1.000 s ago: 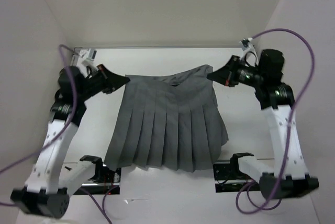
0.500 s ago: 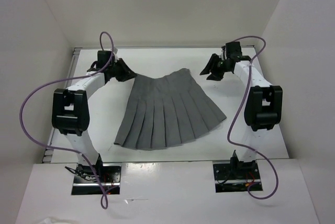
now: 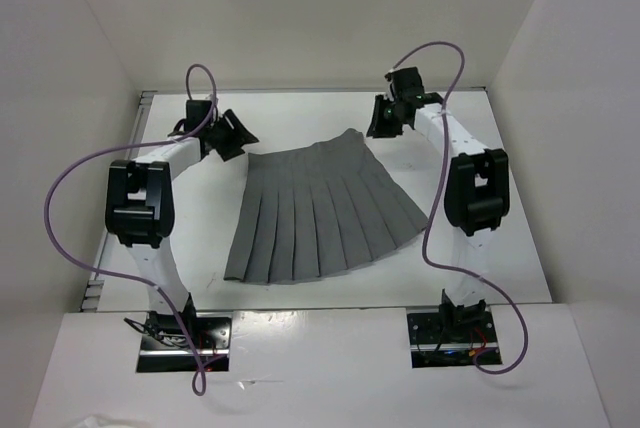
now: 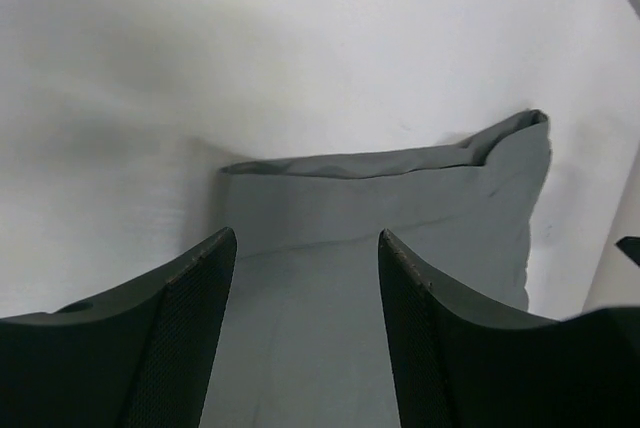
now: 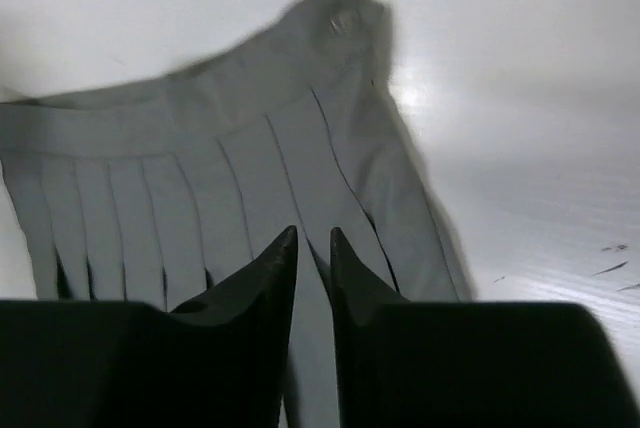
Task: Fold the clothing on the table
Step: Flatten the skirt out, then fold the skirt
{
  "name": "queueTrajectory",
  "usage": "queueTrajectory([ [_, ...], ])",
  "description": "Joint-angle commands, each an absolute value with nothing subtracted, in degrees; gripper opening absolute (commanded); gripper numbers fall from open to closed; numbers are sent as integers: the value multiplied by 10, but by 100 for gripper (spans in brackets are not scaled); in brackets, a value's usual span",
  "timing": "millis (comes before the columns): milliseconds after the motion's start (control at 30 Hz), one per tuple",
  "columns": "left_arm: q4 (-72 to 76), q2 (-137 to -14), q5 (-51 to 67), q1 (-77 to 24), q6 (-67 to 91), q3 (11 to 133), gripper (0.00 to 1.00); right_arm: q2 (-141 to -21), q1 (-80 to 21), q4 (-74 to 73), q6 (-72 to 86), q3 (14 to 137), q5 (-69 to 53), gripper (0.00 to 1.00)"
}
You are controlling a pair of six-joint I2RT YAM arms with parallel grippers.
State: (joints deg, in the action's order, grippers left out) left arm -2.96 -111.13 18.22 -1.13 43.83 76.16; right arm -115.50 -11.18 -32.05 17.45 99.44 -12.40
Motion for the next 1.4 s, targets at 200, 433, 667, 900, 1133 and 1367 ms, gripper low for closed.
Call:
queueTrajectory([
  [200,-51,-1012,221,-29,400,658,5,-1217,-121,-378,166,969,-125,1],
  [433,-65,-949,244,-38,405,610,5,-1223,-127,-410,205,906,-120,0],
  [667,-84,-926,226,-32,392,610,25,-1109,-162,-442,282,723,-113,0],
  [900,-78,-923,182,-26,342,636,65,-1031,-184,-449,268,823,-32,40],
  [1133,-71,-1031,194,-20,233,741,65,-1157,-155,-458,192,1046,-18,49],
  [1367,-71,-1139,220,-15,173,796,63,-1229,-124,-468,157,1138,-47,54],
])
